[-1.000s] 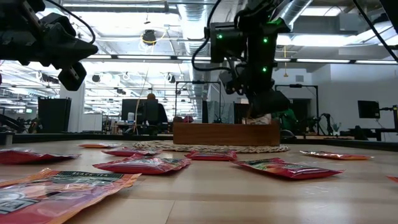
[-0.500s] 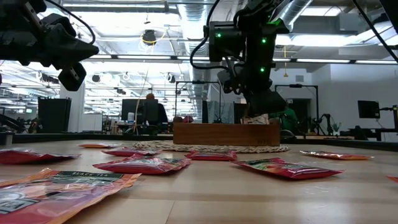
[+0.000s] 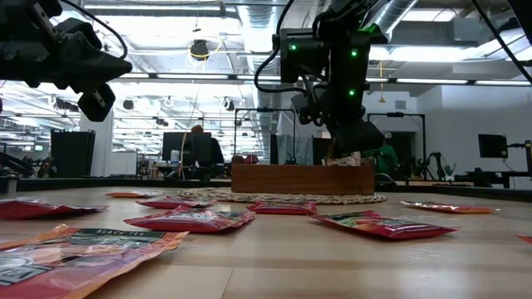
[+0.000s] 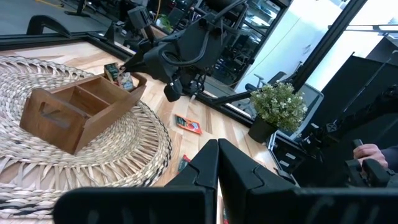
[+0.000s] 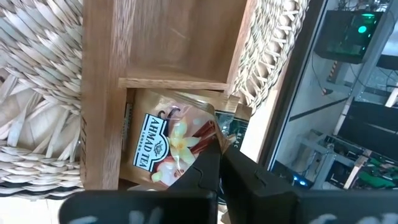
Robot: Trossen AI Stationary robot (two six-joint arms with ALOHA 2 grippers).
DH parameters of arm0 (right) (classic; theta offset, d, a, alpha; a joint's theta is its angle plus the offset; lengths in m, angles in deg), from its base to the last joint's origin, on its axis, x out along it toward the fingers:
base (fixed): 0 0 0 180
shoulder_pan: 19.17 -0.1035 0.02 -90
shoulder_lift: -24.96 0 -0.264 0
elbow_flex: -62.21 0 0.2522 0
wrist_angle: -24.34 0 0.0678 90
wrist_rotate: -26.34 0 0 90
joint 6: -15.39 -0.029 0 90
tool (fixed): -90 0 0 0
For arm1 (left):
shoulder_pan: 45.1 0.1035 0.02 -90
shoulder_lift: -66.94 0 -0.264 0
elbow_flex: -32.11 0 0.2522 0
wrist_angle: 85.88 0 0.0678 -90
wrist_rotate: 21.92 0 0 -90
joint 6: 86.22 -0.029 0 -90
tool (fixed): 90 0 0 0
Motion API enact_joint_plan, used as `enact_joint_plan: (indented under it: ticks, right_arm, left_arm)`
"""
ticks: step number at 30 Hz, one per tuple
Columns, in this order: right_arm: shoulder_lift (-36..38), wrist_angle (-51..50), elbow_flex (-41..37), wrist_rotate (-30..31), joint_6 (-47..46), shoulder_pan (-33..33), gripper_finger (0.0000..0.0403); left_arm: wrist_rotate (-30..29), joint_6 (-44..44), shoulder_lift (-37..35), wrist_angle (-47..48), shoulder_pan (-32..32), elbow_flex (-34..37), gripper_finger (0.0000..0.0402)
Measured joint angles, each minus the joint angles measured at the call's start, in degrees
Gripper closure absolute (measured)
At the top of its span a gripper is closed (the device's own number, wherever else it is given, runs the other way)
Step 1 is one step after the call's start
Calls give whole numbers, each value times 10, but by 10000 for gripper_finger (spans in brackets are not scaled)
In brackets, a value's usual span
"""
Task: Pick & Place Tea
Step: Put the right brown tea bag into the right slot of the wooden organizer
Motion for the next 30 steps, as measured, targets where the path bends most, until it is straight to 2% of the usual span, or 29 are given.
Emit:
enact_joint_plan:
  ticks: [14,21,30]
  right_arm:
    - [0,-20,19,1,0,-4,302]
    - [0,-41,68,2,0,-16,291]
    - [0,-110,72,9,-30,-22,291]
  left_arm:
    - [0,-2,0,0,0,0,402]
    - [0,-3,0,0,0,0,402]
    - [0,-4,0,0,0,0,402]
